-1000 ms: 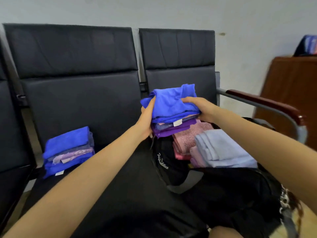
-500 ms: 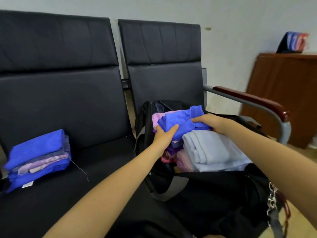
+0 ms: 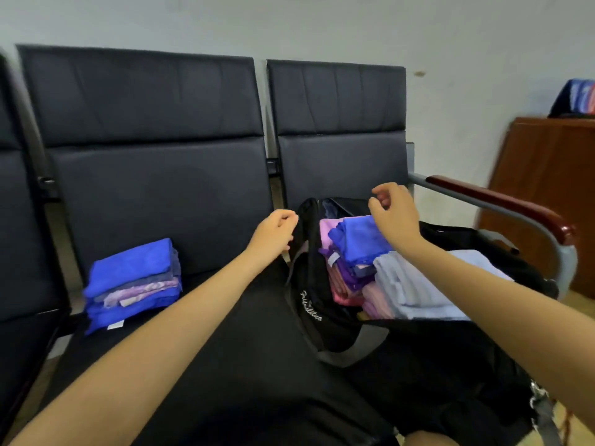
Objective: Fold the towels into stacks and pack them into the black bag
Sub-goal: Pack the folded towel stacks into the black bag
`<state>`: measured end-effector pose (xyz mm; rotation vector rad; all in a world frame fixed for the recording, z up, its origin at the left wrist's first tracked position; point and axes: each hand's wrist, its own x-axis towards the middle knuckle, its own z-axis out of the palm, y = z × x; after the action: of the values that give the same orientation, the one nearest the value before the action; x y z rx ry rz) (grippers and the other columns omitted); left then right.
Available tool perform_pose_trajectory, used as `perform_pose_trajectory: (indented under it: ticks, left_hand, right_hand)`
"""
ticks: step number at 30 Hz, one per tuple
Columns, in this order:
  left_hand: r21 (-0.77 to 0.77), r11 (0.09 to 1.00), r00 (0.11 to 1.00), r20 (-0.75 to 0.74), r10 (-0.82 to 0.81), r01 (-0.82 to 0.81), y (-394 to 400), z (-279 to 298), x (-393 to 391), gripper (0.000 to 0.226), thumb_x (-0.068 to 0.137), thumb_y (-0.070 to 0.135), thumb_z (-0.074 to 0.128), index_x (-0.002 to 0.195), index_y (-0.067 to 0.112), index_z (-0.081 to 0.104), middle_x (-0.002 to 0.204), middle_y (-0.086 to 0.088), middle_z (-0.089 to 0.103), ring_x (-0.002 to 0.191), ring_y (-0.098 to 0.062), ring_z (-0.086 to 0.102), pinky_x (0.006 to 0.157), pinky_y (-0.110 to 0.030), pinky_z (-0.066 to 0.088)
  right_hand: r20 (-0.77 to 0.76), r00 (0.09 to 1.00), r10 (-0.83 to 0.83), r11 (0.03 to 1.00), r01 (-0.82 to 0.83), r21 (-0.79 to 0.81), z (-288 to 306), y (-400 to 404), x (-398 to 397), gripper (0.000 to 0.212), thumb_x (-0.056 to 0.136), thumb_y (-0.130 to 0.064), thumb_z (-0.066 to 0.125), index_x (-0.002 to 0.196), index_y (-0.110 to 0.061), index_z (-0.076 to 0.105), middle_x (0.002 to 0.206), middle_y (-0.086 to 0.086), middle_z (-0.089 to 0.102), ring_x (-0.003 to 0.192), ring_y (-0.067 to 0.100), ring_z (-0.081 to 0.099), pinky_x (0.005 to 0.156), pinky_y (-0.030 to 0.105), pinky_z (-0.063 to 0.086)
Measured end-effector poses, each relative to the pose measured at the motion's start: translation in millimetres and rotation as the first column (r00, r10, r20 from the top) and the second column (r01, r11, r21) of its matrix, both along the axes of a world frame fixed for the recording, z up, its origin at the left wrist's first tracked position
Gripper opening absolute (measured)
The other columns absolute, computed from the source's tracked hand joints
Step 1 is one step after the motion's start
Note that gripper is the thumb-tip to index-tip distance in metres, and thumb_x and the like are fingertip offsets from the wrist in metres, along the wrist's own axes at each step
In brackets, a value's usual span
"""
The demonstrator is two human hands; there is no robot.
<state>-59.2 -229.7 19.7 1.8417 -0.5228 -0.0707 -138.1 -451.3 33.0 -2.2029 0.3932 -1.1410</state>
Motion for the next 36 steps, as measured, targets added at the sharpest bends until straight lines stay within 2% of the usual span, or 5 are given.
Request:
perform_pose_trajectory:
  ticks: [9,16,23,29,36]
  left_hand:
    - [0.352,0.885,0.949,0.032,0.314,-0.305,200.4,-25.1,48.8,0.030,0.096,0.033,0.051,0.122,0.018,0.056,0.107,-0.002,0.060,0.092,-0.020,0.057,0.090,-0.036,0.050]
    - [0.433,0.750,0.822,-0.036,0.568,-0.499,305.4,-81.7,93.1,0.050,0.091,0.036,0.056,0.133,0.008,0.050,0.129,-0.018,0.056,0.115,-0.034,0.056,0.098,-0.037,0.044]
    - [0.189,0.789,0.746,-0.257,0.614,-0.584,324.5,-125.7,126.7,0.072,0.087,0.050,0.060,0.139,0.005,0.041,0.136,-0.014,0.050,0.118,-0.031,0.053,0.100,-0.042,0.044]
    - [0.013,0.830,0.709,-0.512,0.484,-0.558,323.1,-137.8,146.7,0.054,0.084,0.053,0.064,0.111,0.007,0.061,0.106,-0.007,0.066,0.087,-0.022,0.062,0.082,-0.033,0.047]
    - [-0.099,0.896,0.726,-0.628,0.282,-0.434,313.1,-142.8,140.7,0.072,0.058,0.052,0.080,0.118,0.013,0.066,0.104,-0.008,0.073,0.096,-0.027,0.069,0.087,-0.036,0.054]
  right_hand:
    - [-0.179,0.820,0.544,0.729,-0.356,0.585,-41.5,186.0,87.7,0.014,0.090,-0.013,0.055,0.077,-0.013,0.058,0.065,0.002,0.057,0.052,0.011,0.050,0.045,0.018,0.041]
    - [-0.270,0.737,0.620,0.660,-0.304,0.687,-87.9,284.4,145.5,0.016,0.092,-0.026,0.056,0.088,-0.011,0.059,0.076,0.004,0.057,0.066,0.014,0.051,0.059,0.026,0.046]
    - [-0.360,0.729,0.582,0.711,-0.241,0.660,-115.2,326.4,204.0,0.043,0.088,-0.046,0.060,0.064,-0.011,0.050,0.069,0.003,0.053,0.060,0.018,0.048,0.063,0.032,0.041]
    - [-0.288,0.566,0.772,0.418,-0.112,0.901,-130.3,346.6,235.5,0.084,0.058,-0.067,0.074,0.122,-0.015,0.057,0.114,0.006,0.066,0.099,0.027,0.065,0.090,0.039,0.053]
    - [-0.196,0.452,0.870,0.283,-0.133,0.950,-138.1,325.5,225.1,0.054,0.072,-0.039,0.079,0.120,-0.018,0.066,0.106,0.010,0.073,0.096,0.027,0.069,0.089,0.038,0.055]
